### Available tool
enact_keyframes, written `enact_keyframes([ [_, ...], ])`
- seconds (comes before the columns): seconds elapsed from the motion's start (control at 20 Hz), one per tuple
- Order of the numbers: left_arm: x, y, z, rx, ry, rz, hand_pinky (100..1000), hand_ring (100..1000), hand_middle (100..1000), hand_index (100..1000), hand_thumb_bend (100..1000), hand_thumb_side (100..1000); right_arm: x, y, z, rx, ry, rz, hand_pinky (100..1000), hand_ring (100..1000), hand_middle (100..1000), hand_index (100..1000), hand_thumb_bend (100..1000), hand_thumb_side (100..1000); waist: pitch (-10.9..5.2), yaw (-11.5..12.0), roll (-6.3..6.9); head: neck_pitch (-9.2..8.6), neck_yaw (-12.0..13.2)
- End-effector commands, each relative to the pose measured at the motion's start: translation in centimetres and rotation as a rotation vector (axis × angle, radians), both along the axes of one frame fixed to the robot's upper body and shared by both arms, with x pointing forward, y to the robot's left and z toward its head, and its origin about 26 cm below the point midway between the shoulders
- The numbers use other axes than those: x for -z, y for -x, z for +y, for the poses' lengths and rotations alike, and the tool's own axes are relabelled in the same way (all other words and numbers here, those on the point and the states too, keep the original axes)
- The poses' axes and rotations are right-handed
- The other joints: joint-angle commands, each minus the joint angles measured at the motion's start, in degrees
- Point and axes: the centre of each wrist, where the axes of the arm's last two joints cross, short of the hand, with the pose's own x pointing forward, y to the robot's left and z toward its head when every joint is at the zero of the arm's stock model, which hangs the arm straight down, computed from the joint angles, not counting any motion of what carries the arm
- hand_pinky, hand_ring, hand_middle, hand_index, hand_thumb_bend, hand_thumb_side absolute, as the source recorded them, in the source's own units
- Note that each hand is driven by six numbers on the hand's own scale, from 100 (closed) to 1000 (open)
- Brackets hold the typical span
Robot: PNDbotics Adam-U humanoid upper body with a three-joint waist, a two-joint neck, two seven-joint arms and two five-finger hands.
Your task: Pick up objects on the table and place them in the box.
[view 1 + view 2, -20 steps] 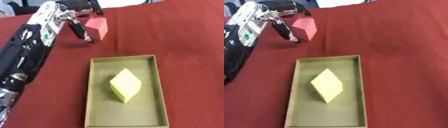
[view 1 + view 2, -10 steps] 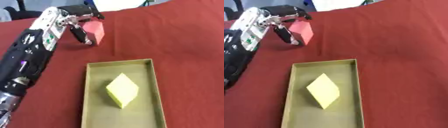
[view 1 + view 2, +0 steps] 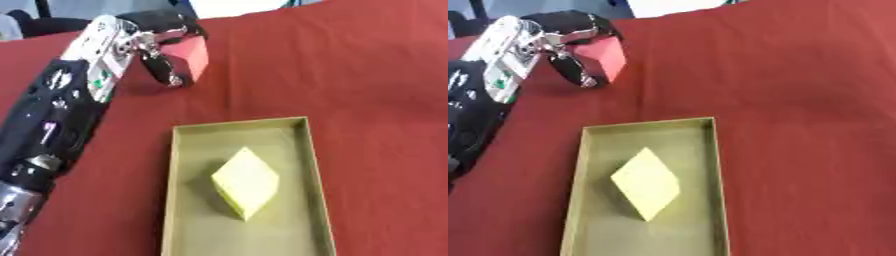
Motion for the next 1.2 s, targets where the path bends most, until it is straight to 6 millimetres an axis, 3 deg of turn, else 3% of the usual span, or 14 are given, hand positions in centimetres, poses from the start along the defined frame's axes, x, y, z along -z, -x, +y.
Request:
enact_keyframes([
  [0.05,-1.0,0.3,1.0,-0.017,0.005,-0.001,775,720,537,689,267,100,-1.5,0.8,-1.1,0.026,0.009,-0.034,742,786,601,834,100,1000,-1.11,0.11,-0.60,-0.09,0.18],
  [0.35,-1.9,0.9,0.7,0.017,0.041,-0.012,766,702,525,678,220,100,-1.0,0.7,-1.5,0.037,-0.002,-0.018,740,786,599,833,100,1000,-1.79,1.08,-0.83,1.05,-0.02],
  [0.4,-2.1,1.0,0.7,0.022,0.045,-0.025,768,706,528,682,147,100,-0.8,0.7,-1.6,0.039,-0.004,-0.015,740,786,599,833,100,1000,-2.06,1.26,-0.87,1.22,-0.06],
  [0.45,-2.4,1.2,0.7,0.025,0.050,-0.040,770,712,530,685,223,100,-0.7,0.7,-1.6,0.040,-0.007,-0.012,740,786,599,833,100,1000,-2.40,1.43,-0.91,1.45,-0.08],
  [0.5,-2.6,1.4,0.6,0.027,0.051,-0.052,771,714,532,686,225,100,-0.5,0.6,-1.6,0.040,-0.010,-0.009,740,786,599,833,100,1000,-2.74,1.59,-0.94,1.69,-0.10],
  [0.9,-3.2,2.8,-0.5,0.087,0.029,-0.097,776,722,543,700,231,100,0.9,0.6,-1.6,0.043,-0.028,0.015,739,786,600,833,100,989,-6.55,4.02,-1.80,4.61,-1.30],
  [1.2,-2.7,5.6,-3.6,0.280,0.052,-0.108,775,710,534,699,177,100,2.2,0.6,-1.4,0.045,-0.032,0.045,739,787,601,833,100,981,-9.67,7.44,-2.64,7.50,-3.41],
])
